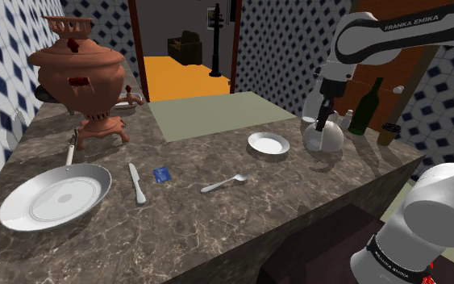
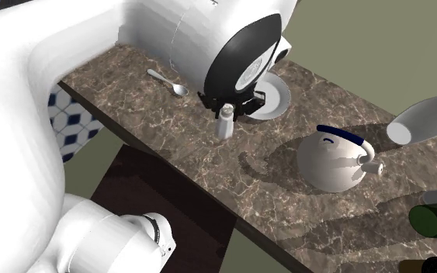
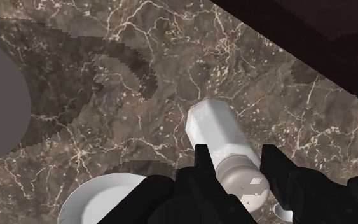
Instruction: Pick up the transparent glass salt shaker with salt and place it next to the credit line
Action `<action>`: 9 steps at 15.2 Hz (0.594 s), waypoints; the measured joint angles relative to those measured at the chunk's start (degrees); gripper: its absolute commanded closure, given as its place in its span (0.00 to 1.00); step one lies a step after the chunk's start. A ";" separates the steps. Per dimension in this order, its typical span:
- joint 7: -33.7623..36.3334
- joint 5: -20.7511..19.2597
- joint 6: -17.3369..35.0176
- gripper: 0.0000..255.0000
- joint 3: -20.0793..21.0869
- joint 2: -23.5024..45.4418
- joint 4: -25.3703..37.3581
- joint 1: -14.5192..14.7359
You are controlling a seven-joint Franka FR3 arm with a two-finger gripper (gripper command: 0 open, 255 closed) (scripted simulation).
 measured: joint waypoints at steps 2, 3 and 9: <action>0.04 0.09 -1.37 1.00 0.11 0.00 1.36 0.06; 0.21 0.19 -2.21 1.00 0.30 -0.14 2.07 0.13; 1.13 0.78 -5.86 1.00 1.27 -0.43 5.43 0.57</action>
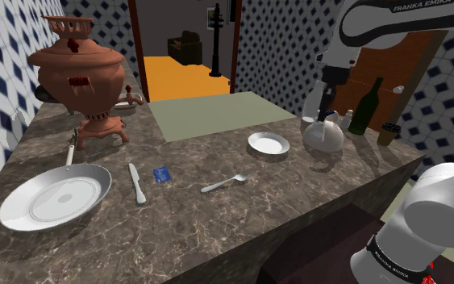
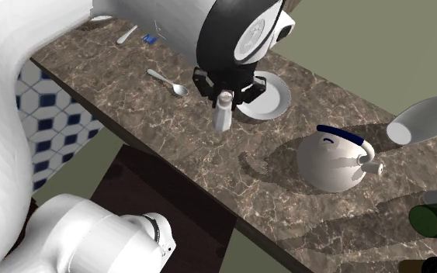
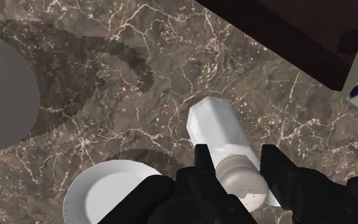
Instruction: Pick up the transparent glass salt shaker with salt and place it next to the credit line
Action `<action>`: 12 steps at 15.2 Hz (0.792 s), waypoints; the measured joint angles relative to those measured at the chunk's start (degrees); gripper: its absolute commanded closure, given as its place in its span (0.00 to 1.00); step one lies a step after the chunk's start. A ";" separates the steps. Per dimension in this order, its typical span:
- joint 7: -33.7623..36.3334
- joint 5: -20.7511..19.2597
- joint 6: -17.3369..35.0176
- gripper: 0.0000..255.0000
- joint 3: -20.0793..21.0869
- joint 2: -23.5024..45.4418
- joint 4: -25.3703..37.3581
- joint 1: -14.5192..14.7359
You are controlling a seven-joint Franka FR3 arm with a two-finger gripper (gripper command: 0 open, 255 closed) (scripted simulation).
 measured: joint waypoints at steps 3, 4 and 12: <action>3.19 1.83 0.17 1.00 2.54 1.49 1.32 1.59; 4.33 2.42 0.63 1.00 3.44 1.79 1.18 2.11; 14.55 7.29 2.71 1.00 11.25 7.86 5.70 6.86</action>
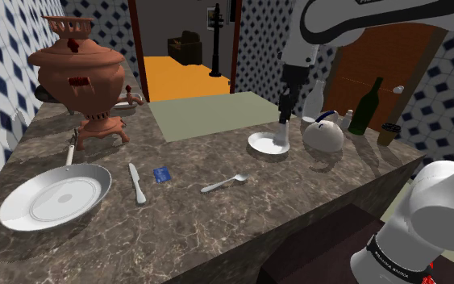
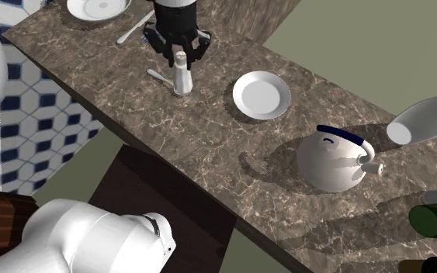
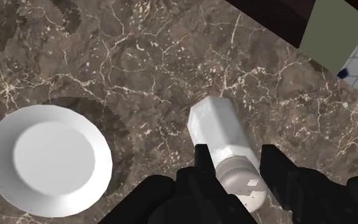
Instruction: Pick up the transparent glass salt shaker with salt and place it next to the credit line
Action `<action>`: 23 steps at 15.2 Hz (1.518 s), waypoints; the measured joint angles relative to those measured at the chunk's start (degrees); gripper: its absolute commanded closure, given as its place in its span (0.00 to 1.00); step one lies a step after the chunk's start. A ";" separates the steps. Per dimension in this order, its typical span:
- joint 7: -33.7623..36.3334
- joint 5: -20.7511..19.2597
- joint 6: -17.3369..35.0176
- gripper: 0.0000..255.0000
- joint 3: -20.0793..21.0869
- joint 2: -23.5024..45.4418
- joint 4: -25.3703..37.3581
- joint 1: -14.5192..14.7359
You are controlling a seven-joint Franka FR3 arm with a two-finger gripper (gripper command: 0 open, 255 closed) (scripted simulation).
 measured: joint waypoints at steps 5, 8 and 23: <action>5.75 1.89 1.43 1.00 4.14 5.56 4.62 2.45; 9.10 2.47 1.68 1.00 6.38 9.67 8.85 3.75; 27.01 -0.66 -0.49 1.00 15.51 34.79 37.55 11.69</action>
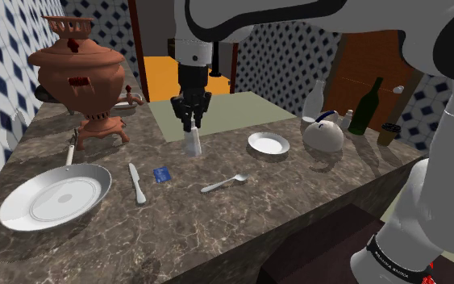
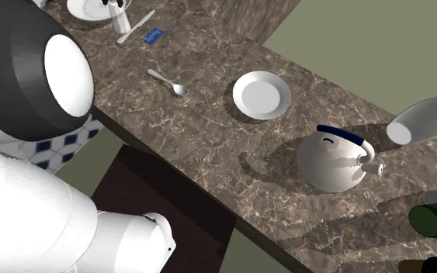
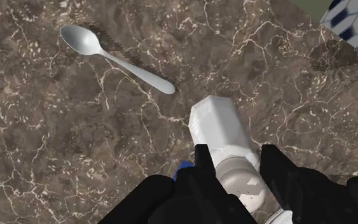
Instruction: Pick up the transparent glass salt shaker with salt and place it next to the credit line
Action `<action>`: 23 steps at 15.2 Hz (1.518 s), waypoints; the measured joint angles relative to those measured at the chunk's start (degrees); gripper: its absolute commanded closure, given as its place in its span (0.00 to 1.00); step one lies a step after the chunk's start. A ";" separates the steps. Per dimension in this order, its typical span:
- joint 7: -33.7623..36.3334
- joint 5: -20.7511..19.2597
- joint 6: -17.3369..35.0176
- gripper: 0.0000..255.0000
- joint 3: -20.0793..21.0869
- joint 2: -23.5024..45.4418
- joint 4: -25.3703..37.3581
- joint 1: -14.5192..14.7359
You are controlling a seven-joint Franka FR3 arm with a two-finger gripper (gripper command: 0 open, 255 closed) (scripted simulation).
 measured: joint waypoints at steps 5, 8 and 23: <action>5.34 -3.02 -4.43 1.00 1.33 11.43 15.99 4.24; 8.06 -5.06 -8.63 1.00 1.58 19.89 28.75 7.65; 8.98 -5.96 -1.08 1.00 1.41 24.21 25.48 8.80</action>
